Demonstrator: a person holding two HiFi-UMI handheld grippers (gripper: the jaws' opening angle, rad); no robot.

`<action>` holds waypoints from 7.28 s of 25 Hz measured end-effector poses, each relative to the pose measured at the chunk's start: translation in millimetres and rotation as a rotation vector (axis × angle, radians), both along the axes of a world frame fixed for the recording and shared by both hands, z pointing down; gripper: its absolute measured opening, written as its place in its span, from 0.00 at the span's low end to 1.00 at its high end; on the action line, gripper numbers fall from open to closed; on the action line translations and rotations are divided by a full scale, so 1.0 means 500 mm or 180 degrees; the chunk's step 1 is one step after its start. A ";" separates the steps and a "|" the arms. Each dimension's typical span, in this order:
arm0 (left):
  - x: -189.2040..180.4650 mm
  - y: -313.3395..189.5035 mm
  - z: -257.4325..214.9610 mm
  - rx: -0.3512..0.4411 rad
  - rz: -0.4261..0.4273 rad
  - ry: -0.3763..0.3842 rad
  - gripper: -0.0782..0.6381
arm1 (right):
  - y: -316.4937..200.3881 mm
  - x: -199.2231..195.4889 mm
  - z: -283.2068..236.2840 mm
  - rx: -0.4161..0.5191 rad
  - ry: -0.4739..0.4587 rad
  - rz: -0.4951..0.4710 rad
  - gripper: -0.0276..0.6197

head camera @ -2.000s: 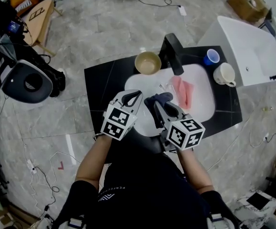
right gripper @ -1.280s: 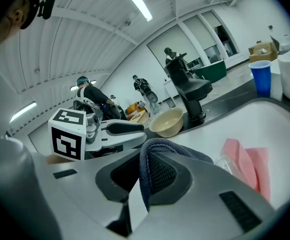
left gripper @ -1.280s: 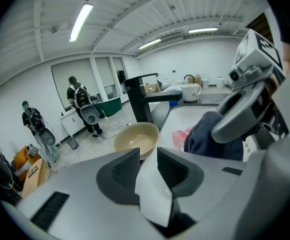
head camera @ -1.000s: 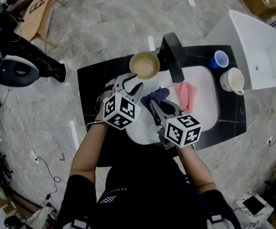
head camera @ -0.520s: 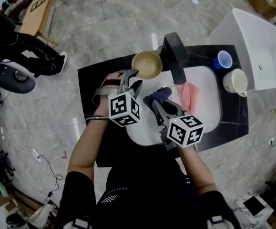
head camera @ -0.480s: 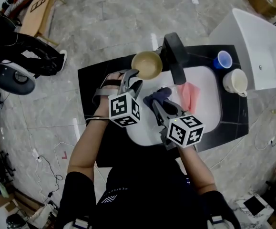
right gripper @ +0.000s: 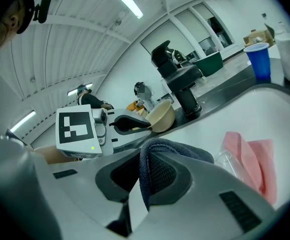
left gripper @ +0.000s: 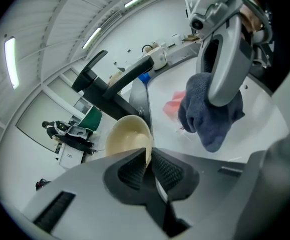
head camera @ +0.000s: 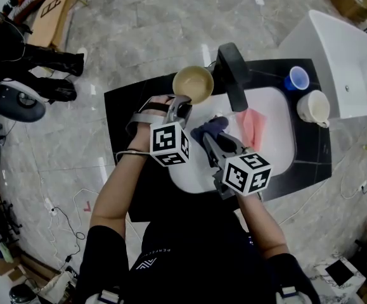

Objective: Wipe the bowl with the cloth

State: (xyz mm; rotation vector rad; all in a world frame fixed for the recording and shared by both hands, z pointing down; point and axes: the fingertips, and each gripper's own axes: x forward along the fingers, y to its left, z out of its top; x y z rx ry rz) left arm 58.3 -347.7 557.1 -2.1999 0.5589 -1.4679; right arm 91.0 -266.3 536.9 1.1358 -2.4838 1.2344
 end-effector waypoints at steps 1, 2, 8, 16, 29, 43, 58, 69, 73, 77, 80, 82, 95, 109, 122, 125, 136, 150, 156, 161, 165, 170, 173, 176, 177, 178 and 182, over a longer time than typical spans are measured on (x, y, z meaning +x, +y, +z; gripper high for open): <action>0.000 0.003 -0.001 -0.0031 -0.0007 0.0022 0.15 | -0.001 0.001 0.000 0.0001 -0.0002 0.0004 0.12; -0.001 0.005 -0.001 -0.0067 -0.0017 0.0046 0.14 | -0.001 0.002 -0.001 0.0002 -0.0006 0.0009 0.12; -0.017 0.028 -0.029 -0.0334 -0.0260 0.0508 0.13 | 0.003 -0.008 -0.030 0.0020 -0.0195 0.0039 0.12; -0.063 0.076 -0.076 -0.0509 -0.0833 0.1341 0.13 | 0.022 -0.032 -0.059 0.0137 -0.0153 0.0005 0.12; -0.188 0.194 -0.178 -0.1034 -0.1687 0.2848 0.13 | 0.082 -0.100 -0.193 0.0548 -0.0275 -0.0125 0.12; -0.231 0.326 -0.240 -0.1510 -0.1530 0.3709 0.13 | 0.167 -0.198 -0.323 0.1053 -0.0460 -0.0384 0.12; -0.216 0.466 -0.323 -0.1761 -0.0549 0.3973 0.13 | 0.222 -0.228 -0.393 0.1518 -0.0372 -0.0509 0.12; -0.193 0.543 -0.397 -0.1872 0.0392 0.3963 0.13 | 0.228 -0.193 -0.395 0.1664 -0.0189 -0.0537 0.12; -0.198 0.565 -0.392 -0.1965 0.0574 0.3846 0.13 | 0.216 -0.185 -0.390 0.1673 -0.0173 -0.0547 0.12; -0.197 0.569 -0.402 -0.1964 0.0670 0.3808 0.13 | 0.208 -0.183 -0.383 0.1648 -0.0268 -0.0596 0.12; -0.197 0.579 -0.418 -0.1997 0.0809 0.3836 0.13 | 0.209 -0.180 -0.385 0.1609 -0.0410 -0.0633 0.12; -0.198 0.586 -0.436 -0.2011 0.0961 0.3932 0.13 | 0.211 -0.177 -0.390 0.1582 -0.0548 -0.0673 0.12; -0.229 0.552 -0.578 -0.1970 0.1264 0.4963 0.13 | 0.225 -0.181 -0.381 0.1438 -0.1024 -0.0822 0.12; -0.198 0.481 -0.586 -0.1501 0.0907 0.4950 0.13 | 0.267 -0.202 -0.386 0.1539 -0.1083 -0.0981 0.12; -0.187 0.429 -0.524 -0.1392 0.0208 0.4864 0.13 | 0.305 -0.199 -0.404 0.1683 -0.0958 -0.1067 0.12; -0.187 0.427 -0.508 -0.1416 0.0125 0.4858 0.13 | 0.309 -0.194 -0.411 0.1703 -0.0994 -0.1062 0.12; -0.184 0.418 -0.455 -0.1306 -0.0209 0.4613 0.13 | 0.322 -0.189 -0.436 0.1820 -0.0983 -0.1048 0.12; -0.185 0.437 -0.397 -0.1236 -0.0382 0.4257 0.13 | 0.317 -0.169 -0.496 0.2046 -0.1171 -0.0869 0.12; -0.168 0.482 -0.395 -0.1444 -0.0045 0.4157 0.13 | 0.302 -0.174 -0.486 0.2217 -0.0837 -0.0822 0.12; -0.165 0.506 -0.406 -0.1501 0.0185 0.4119 0.13 | 0.289 -0.171 -0.476 0.2226 -0.0752 -0.0744 0.12; -0.165 0.517 -0.418 -0.1500 0.0336 0.4093 0.13 | 0.280 -0.168 -0.471 0.2262 -0.0667 -0.0693 0.12; -0.170 0.548 -0.445 -0.1573 0.0647 0.4035 0.13 | 0.277 -0.169 -0.472 0.2320 -0.0540 -0.0714 0.12; -0.179 0.564 -0.440 -0.1630 0.0781 0.3919 0.13 | 0.270 -0.160 -0.475 0.2324 -0.0573 -0.0692 0.12; -0.179 0.574 -0.452 -0.1664 0.0921 0.3925 0.13 | 0.260 -0.148 -0.478 0.2305 -0.0648 -0.0645 0.12; -0.178 0.578 -0.456 -0.1684 0.0969 0.3925 0.13 | 0.257 -0.144 -0.479 0.2295 -0.0665 -0.0636 0.12; -0.176 0.583 -0.462 -0.1712 0.1024 0.3919 0.13 | 0.255 -0.141 -0.479 0.2282 -0.0680 -0.0632 0.12; -0.172 0.607 -0.482 -0.1814 0.1219 0.3848 0.13 | 0.254 -0.136 -0.485 0.2208 -0.0866 -0.0640 0.12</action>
